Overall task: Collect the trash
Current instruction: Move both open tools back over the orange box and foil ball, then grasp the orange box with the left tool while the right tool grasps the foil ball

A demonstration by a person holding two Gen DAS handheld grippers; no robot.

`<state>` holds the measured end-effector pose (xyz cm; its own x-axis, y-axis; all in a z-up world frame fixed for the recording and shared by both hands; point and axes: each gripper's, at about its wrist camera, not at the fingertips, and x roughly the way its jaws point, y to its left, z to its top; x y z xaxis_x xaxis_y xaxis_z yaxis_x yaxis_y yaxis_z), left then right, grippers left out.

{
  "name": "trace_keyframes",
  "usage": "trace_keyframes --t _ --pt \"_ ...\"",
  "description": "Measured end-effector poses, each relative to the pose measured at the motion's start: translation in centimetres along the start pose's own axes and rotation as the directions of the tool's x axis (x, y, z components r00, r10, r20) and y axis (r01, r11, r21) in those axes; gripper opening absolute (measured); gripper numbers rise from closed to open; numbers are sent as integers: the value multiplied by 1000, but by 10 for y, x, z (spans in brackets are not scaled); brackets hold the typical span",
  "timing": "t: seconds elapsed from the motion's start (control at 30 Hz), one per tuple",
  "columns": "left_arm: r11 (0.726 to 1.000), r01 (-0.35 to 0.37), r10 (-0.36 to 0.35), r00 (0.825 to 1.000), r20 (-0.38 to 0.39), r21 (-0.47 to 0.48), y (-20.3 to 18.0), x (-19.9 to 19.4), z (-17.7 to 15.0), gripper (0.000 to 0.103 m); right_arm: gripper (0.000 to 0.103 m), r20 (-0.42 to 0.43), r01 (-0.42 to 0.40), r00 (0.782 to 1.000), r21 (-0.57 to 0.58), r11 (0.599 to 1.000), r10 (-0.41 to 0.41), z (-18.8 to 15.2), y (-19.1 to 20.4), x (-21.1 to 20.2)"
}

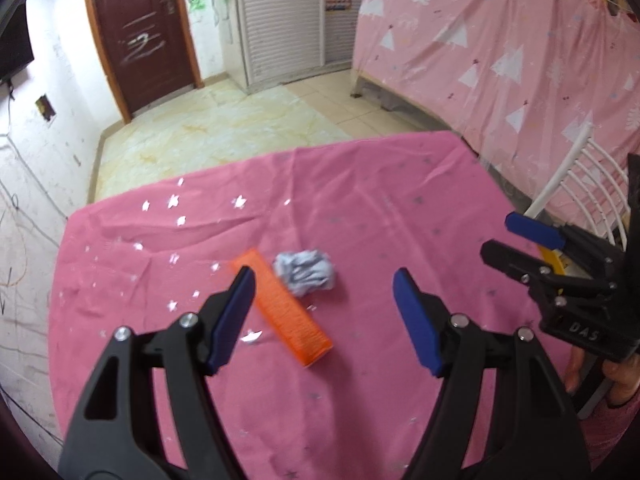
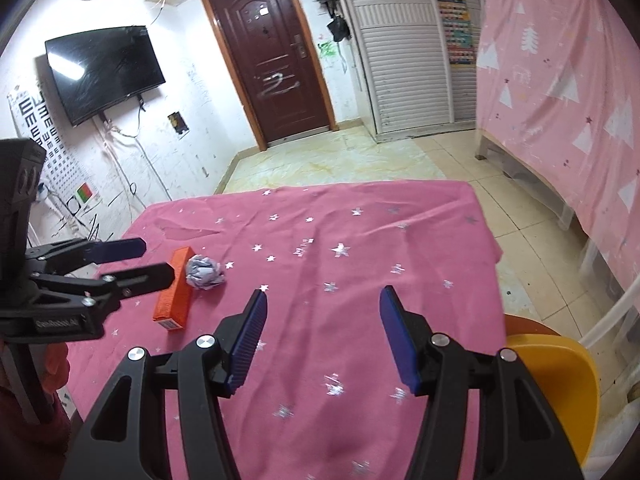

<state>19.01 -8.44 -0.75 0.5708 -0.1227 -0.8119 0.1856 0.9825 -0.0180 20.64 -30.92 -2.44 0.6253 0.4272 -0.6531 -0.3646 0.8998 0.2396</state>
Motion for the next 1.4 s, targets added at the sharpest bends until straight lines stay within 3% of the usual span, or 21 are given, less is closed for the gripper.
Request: trace_keyframes --t 0.27,0.77,0.83,0.9,1.07,1.4 --pt "997 -21 17 999 -51 -78 28 18 -17 69 56 -25 -22 999 -40 999 21 4 25 18" --pt "997 -36 30 997 -73 -74 38 39 -20 68 58 -65 -49 997 -93 995 43 13 56 46" --pt "996 -34 29 998 -61 -80 42 38 -22 59 58 -72 -56 996 -105 993 49 14 62 51" --pt "996 -25 20 998 -56 -81 45 36 -23 40 58 -79 -64 995 -114 991 55 15 68 55" --pt "997 -29 25 998 -52 -77 53 34 -27 21 59 -96 -83 993 -137 987 70 18 84 66" --pt "990 -45 44 999 -12 -132 88 16 -30 21 59 -150 -131 983 -147 980 108 26 104 94"
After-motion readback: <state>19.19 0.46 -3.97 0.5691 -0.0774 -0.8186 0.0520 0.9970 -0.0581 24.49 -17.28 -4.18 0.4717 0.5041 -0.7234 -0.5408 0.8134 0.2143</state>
